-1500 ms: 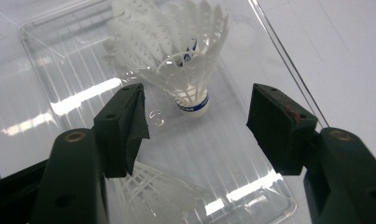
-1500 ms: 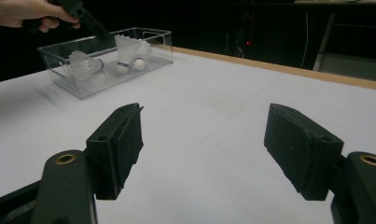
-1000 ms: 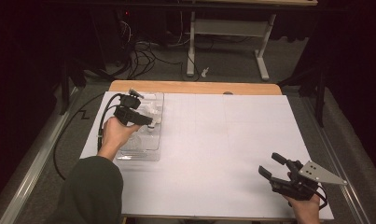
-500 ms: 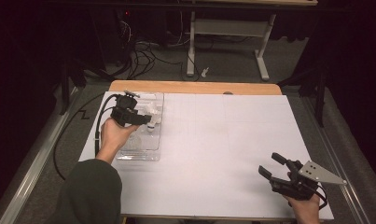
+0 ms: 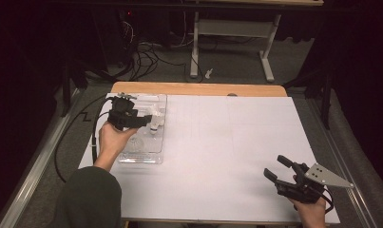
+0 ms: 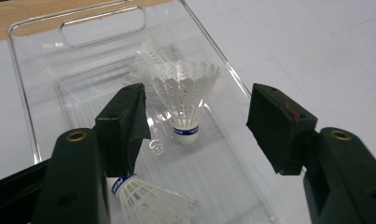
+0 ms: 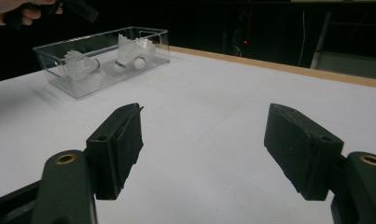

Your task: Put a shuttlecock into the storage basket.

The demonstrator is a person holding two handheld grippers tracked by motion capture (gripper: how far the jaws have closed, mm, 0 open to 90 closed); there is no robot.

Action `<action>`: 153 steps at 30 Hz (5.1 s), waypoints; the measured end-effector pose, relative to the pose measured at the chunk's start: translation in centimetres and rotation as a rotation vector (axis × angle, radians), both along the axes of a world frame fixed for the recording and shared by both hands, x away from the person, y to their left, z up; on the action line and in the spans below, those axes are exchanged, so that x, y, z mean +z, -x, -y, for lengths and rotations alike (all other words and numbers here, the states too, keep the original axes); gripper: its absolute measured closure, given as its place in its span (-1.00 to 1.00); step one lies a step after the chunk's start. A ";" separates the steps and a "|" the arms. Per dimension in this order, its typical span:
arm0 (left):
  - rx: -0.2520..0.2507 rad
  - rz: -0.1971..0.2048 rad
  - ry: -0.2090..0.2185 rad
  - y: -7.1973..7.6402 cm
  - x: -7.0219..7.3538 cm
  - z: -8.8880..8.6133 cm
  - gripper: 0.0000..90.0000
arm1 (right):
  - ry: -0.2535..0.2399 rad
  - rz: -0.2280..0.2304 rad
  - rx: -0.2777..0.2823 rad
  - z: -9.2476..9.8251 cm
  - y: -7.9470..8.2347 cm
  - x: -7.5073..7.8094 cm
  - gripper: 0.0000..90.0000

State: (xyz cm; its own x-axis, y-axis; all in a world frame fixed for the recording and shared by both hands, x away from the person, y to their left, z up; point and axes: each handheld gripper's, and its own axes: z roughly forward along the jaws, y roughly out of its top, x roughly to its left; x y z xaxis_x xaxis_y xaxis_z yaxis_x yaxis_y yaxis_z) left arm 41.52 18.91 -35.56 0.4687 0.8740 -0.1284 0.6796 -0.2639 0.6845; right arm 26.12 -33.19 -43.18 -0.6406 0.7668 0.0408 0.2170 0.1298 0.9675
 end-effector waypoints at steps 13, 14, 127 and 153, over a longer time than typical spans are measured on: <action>-0.004 0.059 0.039 1.5 0.5 -0.7 -0.16 | -0.006 0.001 -0.005 0.1 0.1 0.0 -0.38; -0.002 0.064 0.043 1.6 0.5 -0.7 -0.16 | -0.006 0.002 -0.007 0.1 0.1 0.0 -0.38; 0.026 0.278 0.182 12.2 1.2 -4.9 -0.17 | -0.028 0.023 -0.035 0.5 0.2 -0.1 -0.38; 0.026 0.286 0.225 13.6 -0.6 -4.9 -0.19 | -0.027 0.019 -0.035 0.5 0.2 -0.2 -0.38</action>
